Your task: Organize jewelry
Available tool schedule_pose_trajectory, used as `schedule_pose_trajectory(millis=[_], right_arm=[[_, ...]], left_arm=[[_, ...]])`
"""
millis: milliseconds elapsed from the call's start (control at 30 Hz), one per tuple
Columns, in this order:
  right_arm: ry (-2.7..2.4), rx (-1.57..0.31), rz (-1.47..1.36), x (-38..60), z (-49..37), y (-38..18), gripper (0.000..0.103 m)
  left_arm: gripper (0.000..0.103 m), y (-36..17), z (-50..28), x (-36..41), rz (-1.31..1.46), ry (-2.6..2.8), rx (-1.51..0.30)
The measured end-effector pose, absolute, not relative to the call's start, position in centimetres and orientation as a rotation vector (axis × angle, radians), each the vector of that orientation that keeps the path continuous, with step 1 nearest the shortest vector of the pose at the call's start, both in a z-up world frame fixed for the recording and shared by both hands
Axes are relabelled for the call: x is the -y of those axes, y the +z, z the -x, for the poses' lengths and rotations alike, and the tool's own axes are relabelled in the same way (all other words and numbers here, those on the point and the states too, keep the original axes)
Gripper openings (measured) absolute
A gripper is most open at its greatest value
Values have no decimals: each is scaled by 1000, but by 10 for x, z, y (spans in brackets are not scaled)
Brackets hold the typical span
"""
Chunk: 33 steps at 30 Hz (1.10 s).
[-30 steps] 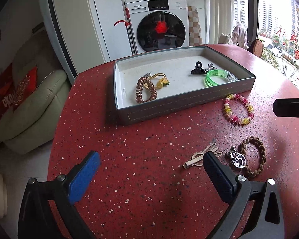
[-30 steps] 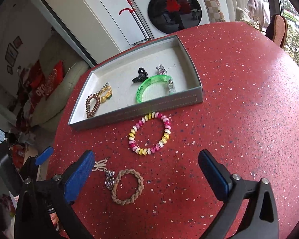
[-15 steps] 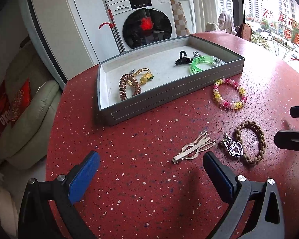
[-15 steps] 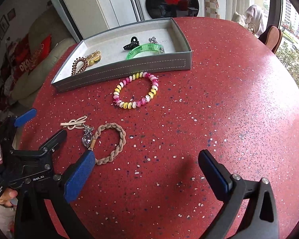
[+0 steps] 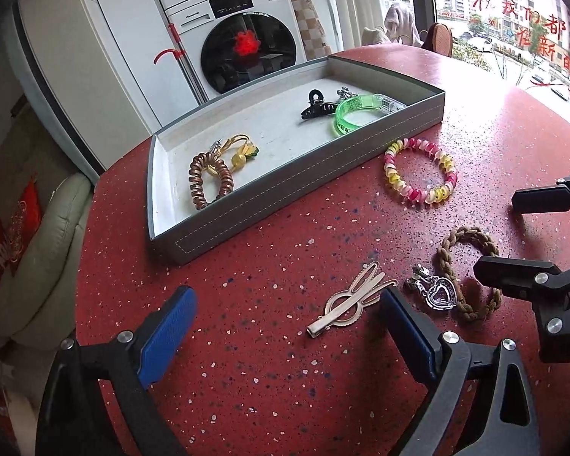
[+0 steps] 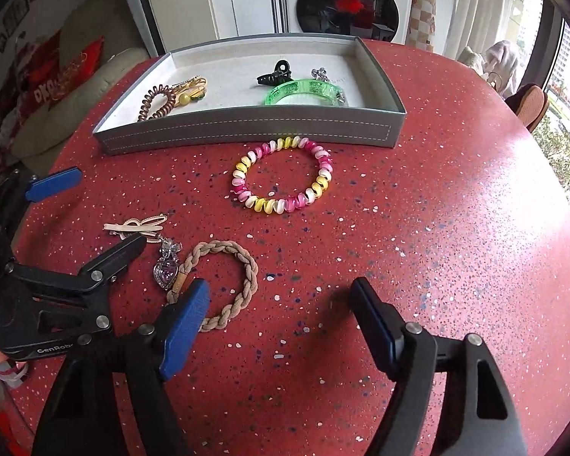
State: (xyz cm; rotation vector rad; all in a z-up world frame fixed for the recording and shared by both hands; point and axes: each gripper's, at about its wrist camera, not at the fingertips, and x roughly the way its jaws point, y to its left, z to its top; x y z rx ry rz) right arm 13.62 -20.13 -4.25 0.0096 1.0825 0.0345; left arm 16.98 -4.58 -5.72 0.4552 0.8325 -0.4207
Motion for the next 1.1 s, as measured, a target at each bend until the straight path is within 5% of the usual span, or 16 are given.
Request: schedule_pose_trajectory(millis=[200,400,533,600,667,867,1100], right_arm=[[45,-1061,46,196,-131,-43,73],[75,-1064,57,191,-132,-42,62],[91,-1067,69,186,-132,-40,50],[96,-1069,70,185,-132,-40,46],[101,-1071,75,183,-131,-39,38],[120,-1067,87,175,-129,-38,9],[93,-1043,24,188,-125,-34,7]], left_arm=[[95,-55,-167,48,-444,-460,-848],[76,-53,-163,53,-445,-507,-875],[51,-52,-161,55,-410,-536,-909],[47,-52,-157,57,-407,-524,-908],[30,-53,-155,57,-392,-525,-912],[30,-51,-156,44,-280,-479,-933],[30,-47,-158,16,-124,-422,-948]])
